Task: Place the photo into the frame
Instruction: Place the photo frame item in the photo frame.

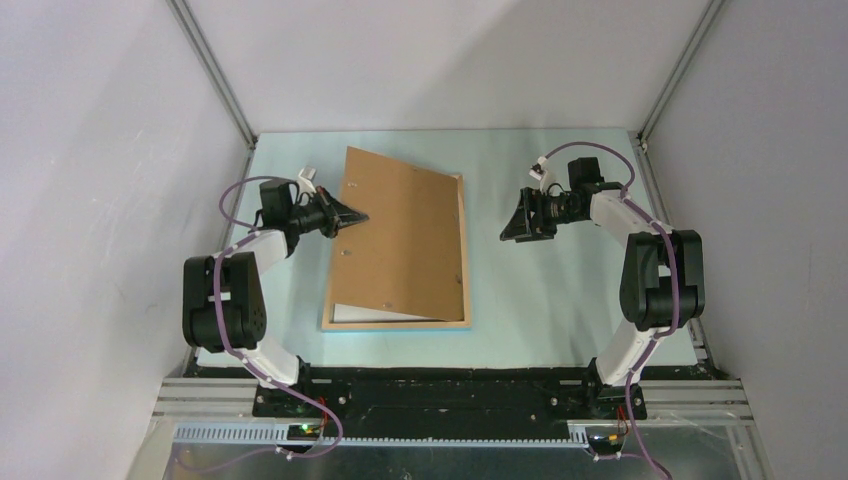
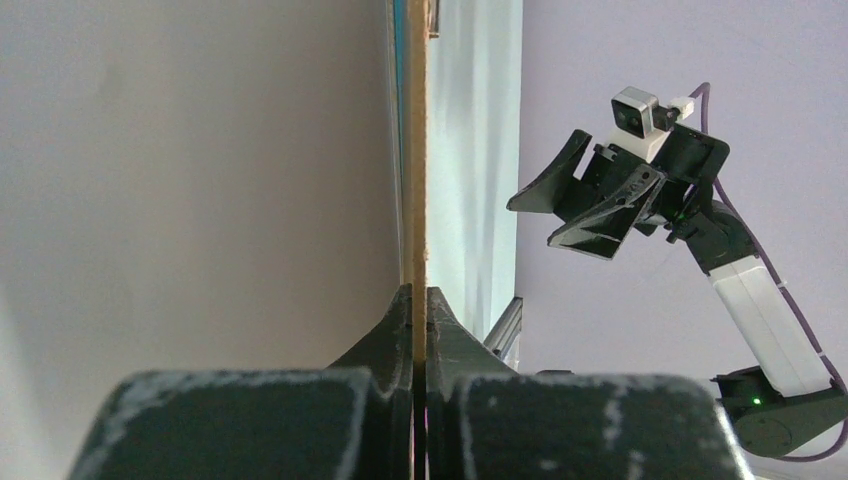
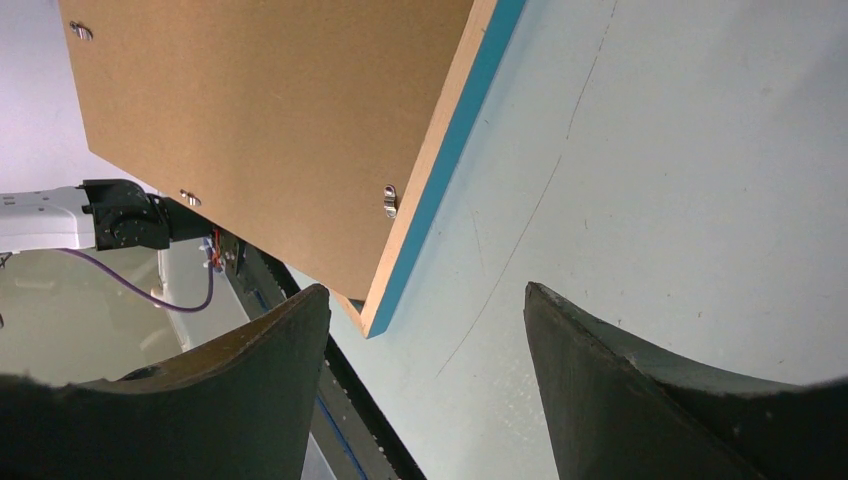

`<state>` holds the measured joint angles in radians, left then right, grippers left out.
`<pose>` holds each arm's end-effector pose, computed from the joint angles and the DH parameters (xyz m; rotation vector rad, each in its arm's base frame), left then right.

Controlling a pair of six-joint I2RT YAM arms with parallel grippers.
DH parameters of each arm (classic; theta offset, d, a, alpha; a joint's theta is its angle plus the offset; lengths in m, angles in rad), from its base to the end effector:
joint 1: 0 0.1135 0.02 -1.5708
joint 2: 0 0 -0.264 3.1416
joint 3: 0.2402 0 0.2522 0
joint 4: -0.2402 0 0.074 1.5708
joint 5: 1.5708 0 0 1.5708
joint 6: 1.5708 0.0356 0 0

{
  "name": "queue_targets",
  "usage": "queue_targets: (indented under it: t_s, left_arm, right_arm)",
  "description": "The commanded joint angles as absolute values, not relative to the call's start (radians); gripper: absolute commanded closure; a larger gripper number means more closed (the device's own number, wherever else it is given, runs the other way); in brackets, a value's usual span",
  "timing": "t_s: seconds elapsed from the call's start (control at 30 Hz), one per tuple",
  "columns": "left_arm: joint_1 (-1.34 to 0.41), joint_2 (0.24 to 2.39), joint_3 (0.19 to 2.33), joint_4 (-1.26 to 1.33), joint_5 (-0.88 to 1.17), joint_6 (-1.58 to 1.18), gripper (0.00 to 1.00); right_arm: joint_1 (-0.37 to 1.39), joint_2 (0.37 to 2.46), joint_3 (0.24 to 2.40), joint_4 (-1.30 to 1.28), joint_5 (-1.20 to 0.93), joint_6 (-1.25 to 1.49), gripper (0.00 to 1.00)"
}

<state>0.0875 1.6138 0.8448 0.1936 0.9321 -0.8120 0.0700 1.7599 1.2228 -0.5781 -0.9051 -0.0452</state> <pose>0.3302 0.0003 0.1982 -0.4013 2.1687 -1.4103 0.3502 0.0526 0.2128 -0.4170 2.4319 1.1991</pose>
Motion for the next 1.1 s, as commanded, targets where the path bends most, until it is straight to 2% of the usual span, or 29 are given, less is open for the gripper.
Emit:
queue_targets:
  t_s: [0.0, 1.07]
  left_arm:
    - [0.074, 1.572, 0.884, 0.244, 1.009, -0.837, 1.0]
    - [0.073, 1.571, 0.866, 0.237, 0.989, -0.83, 1.0]
  right_arm:
    - [0.069, 1.769, 1.22, -0.575, -0.903, -0.062, 0.25]
    - [0.067, 1.771, 1.22, -0.575, -0.903, -0.063, 0.25]
